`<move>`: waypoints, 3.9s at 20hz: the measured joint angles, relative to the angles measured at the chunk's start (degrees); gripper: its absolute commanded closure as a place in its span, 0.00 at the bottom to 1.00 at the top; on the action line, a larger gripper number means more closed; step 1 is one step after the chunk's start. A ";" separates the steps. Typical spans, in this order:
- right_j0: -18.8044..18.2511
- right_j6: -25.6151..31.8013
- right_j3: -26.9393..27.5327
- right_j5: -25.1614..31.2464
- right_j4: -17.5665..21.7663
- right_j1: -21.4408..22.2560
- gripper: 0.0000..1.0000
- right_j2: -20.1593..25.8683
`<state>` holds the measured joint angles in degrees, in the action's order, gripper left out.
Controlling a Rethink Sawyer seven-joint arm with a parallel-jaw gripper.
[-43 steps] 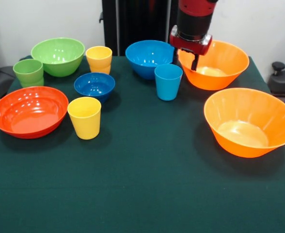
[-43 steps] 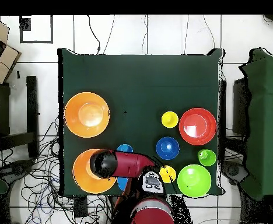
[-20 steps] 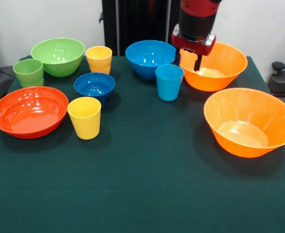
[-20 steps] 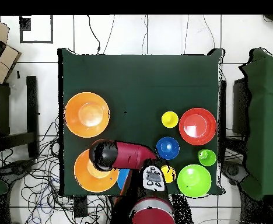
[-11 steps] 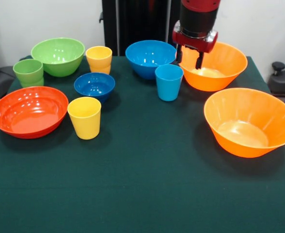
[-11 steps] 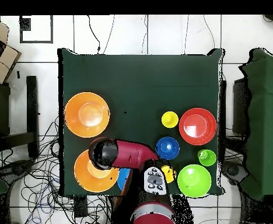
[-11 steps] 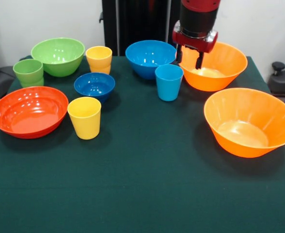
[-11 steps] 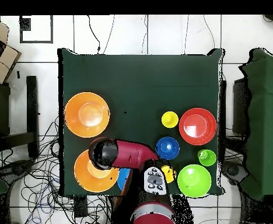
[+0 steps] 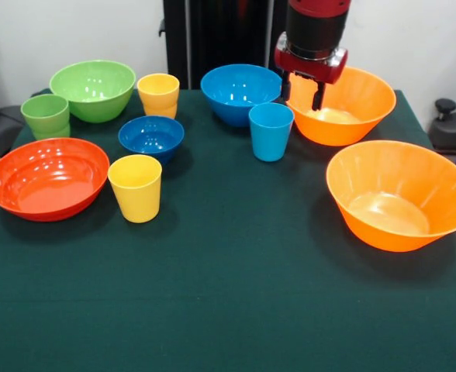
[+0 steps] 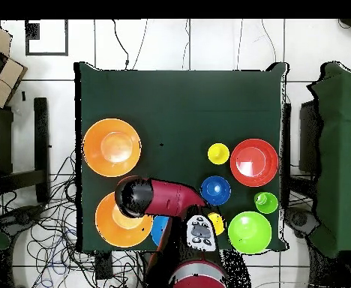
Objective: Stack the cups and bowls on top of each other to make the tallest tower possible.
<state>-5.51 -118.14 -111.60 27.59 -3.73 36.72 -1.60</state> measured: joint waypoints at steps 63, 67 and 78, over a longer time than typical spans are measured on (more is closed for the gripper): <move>-0.75 0.00 3.64 -2.67 -0.05 -10.61 0.00 -0.92; -0.75 0.00 3.64 -2.67 -0.05 -10.61 0.00 -0.92; -0.76 0.00 3.66 -2.67 -0.05 -10.61 0.00 -0.92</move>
<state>-6.26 -118.14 -107.94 24.92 -3.77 26.11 -2.51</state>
